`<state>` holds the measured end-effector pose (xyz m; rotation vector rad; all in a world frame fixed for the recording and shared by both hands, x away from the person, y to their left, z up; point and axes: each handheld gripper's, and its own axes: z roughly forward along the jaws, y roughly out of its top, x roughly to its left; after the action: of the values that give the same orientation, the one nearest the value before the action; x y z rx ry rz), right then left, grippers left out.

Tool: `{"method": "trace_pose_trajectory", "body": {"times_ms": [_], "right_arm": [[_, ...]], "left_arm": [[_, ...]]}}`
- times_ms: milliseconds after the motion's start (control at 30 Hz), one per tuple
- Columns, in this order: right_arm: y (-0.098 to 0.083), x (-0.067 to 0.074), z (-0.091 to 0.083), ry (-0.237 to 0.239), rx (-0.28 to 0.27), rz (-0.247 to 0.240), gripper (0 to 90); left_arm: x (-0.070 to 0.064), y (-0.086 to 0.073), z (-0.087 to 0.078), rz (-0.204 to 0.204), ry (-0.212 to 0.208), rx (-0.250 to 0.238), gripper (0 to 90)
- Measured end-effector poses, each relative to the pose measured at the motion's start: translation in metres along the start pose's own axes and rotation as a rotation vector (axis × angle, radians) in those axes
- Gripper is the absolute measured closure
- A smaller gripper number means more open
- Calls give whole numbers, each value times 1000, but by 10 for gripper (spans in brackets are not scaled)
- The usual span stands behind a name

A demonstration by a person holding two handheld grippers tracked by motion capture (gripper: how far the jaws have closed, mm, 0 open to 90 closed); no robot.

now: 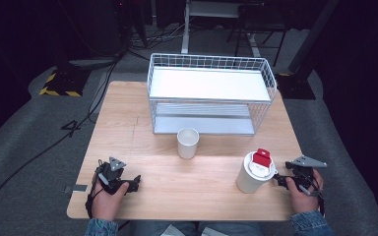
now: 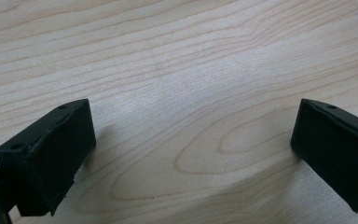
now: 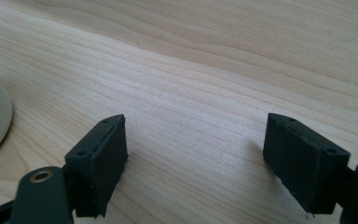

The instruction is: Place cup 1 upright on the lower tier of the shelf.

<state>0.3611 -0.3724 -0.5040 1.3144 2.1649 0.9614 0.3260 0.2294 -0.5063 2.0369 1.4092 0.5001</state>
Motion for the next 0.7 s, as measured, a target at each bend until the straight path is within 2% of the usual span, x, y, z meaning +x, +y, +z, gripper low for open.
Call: {"method": "trace_pose_trajectory", "body": {"times_ms": [267,400,500,533,633,700], "right_arm": [[0,0,0,0,0,0,221],[0,0,0,0,0,0,221],[0,0,0,0,0,0,220],[0,0,0,0,0,0,221],[0,0,0,0,0,0,221],[0,0,0,-1,0,-1,221]], "left_arm": [[0,0,0,13,-6,3,3],[-1,-1,-2,7,-7,3,6],[-2,1,-4,12,-10,29,13],[-1,1,-5,20,-11,27,36],[-1,4,-8,15,-14,21,185],[-1,6,-10,12,-16,14,156]]}}
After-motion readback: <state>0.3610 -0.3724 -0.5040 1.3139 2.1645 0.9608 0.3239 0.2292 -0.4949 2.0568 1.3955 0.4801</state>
